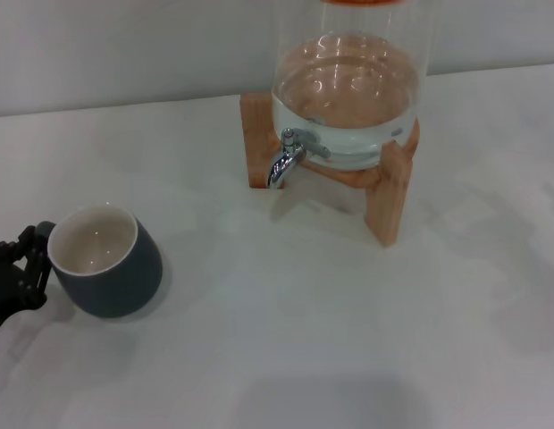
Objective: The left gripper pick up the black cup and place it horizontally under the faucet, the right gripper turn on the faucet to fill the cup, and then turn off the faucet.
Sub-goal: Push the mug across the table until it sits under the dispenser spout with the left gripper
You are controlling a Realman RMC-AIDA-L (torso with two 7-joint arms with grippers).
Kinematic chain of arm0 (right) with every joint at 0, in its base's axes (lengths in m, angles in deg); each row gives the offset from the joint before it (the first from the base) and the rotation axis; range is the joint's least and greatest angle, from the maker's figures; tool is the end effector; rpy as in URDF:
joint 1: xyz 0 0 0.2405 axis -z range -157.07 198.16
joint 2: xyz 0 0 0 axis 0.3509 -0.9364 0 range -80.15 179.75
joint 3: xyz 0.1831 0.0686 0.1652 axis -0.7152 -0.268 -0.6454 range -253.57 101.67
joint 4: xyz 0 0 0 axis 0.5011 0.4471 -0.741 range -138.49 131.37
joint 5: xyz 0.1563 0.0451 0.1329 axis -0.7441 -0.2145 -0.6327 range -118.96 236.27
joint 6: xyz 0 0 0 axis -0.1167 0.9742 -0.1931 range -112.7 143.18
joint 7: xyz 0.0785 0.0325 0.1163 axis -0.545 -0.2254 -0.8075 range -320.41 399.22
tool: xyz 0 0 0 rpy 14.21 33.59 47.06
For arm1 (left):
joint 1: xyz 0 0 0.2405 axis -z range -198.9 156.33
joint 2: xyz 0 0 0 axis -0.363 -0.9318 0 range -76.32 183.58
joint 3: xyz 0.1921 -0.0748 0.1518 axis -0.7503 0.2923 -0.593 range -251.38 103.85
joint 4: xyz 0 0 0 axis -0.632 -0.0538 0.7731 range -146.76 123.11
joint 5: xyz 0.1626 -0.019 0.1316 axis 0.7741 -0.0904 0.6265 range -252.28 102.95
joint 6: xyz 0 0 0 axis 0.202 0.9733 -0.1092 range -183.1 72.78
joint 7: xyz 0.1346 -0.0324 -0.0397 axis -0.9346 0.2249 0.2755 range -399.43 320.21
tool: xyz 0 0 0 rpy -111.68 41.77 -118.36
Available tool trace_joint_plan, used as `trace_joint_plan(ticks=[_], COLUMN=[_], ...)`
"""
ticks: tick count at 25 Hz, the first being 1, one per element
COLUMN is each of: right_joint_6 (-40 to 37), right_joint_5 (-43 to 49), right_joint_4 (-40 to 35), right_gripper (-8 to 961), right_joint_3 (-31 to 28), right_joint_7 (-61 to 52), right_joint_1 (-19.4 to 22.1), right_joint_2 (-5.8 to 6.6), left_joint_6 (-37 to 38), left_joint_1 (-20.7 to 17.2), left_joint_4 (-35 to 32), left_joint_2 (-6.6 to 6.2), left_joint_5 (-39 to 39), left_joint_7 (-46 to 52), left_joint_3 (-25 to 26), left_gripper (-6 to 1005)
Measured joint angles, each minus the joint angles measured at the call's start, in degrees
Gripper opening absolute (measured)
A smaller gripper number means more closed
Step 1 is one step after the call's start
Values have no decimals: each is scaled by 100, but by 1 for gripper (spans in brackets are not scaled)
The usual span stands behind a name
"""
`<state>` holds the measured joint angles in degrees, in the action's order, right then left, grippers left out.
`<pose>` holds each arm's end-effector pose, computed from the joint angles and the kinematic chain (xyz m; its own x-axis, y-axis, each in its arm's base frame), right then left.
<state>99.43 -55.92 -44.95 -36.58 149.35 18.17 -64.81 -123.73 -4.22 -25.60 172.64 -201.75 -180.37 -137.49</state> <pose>0.3683 0.2388 0.1408 0.5207 0.0284 -0.8533 -0.7850 -0.3771 -0.4915 -0.3447 0.2877 -0.0273 0.6629 0.1786 0.7271 0.7033 -0.4816 -0.5229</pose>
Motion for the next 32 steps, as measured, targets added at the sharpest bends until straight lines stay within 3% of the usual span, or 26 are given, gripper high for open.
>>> trace_joint_plan(ticks=[8,32], right_joint_6=[15,329], right_joint_5=[20,35], right_joint_4=[19,133], right_gripper=[690,690], right_joint_3=[0,0], right_joint_7=[0,0], right_joint_1=[0,0], right_joint_2=[-5,-9], left_joint_6=[53,341], left_joint_1=[243,822], left_joint_4=[61,129], left_joint_2=[13,26], left_joint_5=[0,11], left_joint_7=[4,572], left_joint_3=[-16,-752], left_gripper=[141,140])
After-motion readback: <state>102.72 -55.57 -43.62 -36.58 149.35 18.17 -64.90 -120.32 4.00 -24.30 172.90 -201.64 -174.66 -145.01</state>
